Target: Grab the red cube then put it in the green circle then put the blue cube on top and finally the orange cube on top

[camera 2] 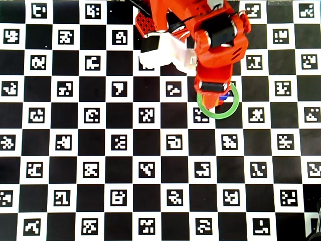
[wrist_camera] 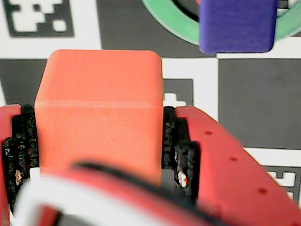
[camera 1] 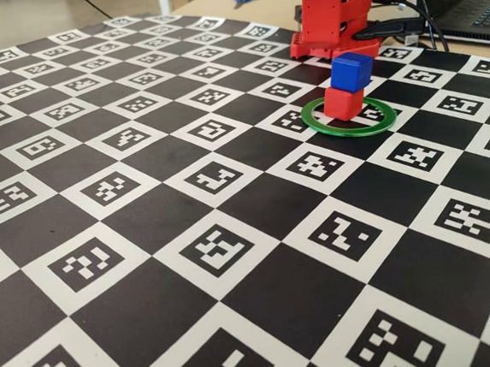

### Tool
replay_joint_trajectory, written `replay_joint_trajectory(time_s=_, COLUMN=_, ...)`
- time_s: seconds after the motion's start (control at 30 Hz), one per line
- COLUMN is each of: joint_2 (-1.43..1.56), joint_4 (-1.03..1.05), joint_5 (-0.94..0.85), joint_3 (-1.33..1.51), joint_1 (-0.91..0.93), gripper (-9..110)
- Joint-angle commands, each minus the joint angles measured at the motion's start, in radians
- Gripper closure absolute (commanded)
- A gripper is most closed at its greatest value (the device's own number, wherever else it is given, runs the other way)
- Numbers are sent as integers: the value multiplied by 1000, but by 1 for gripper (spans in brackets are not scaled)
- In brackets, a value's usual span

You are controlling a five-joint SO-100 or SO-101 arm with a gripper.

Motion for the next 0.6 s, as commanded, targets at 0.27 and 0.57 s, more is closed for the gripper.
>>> replay_joint_trajectory(time_s=0.27, joint_2=49, joint_4=-117, joint_5=54, joint_3=187, joint_1=-92, gripper=91)
replay_joint_trajectory(time_s=0.57, joint_2=23, joint_4=-224, joint_5=60, joint_3=261, joint_1=-114, gripper=91)
